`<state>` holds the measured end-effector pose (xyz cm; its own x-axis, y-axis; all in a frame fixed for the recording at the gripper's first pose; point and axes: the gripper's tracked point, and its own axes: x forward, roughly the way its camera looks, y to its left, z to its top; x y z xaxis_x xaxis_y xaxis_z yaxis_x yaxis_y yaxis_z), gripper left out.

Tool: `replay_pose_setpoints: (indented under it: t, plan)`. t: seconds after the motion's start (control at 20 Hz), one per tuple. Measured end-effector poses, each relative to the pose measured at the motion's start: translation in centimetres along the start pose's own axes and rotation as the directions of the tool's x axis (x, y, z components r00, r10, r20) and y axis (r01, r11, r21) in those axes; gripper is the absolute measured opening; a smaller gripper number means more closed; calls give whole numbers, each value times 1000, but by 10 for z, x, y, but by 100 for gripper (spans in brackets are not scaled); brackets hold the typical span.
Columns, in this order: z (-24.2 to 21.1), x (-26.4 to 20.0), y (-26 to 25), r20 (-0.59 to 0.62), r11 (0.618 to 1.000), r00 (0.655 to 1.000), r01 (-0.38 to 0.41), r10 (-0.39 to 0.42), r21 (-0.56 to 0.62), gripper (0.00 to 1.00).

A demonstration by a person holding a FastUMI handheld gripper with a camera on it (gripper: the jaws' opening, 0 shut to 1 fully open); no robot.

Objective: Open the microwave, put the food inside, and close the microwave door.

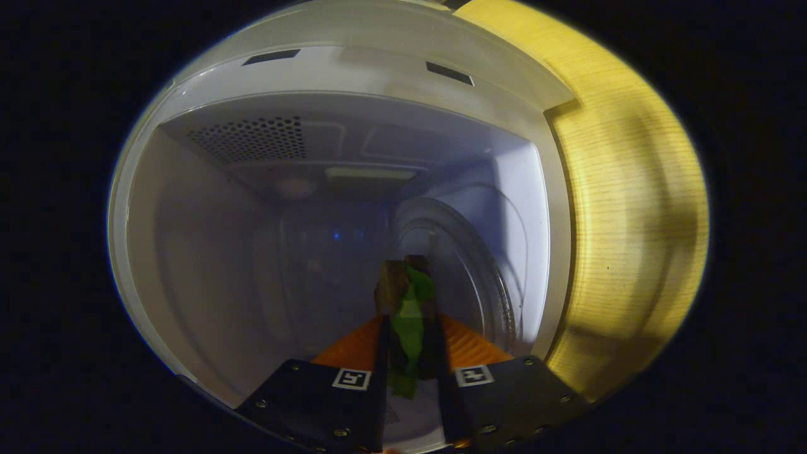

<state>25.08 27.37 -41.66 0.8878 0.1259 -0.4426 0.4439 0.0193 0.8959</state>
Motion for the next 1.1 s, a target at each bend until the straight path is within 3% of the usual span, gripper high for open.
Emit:
replay_pose_setpoints:
  t: [0.2,0.35,0.45,0.55,0.85,1.05,1.1]
  plan:
    - [8,-25,5,-51,993,999,-16,10,-113,58]
    - [6,-44,9,-126,977,992,-47,21,-208,87]
    - [11,-61,1,-157,937,987,-40,-16,-346,93]
    - [13,-82,3,-198,883,980,-83,-11,-462,93]
    - [34,-178,13,-218,585,976,-174,-6,-792,93]
    - [42,-256,39,-204,314,978,-208,44,-927,86]
    - [37,-274,42,-225,264,973,-231,53,-936,82]
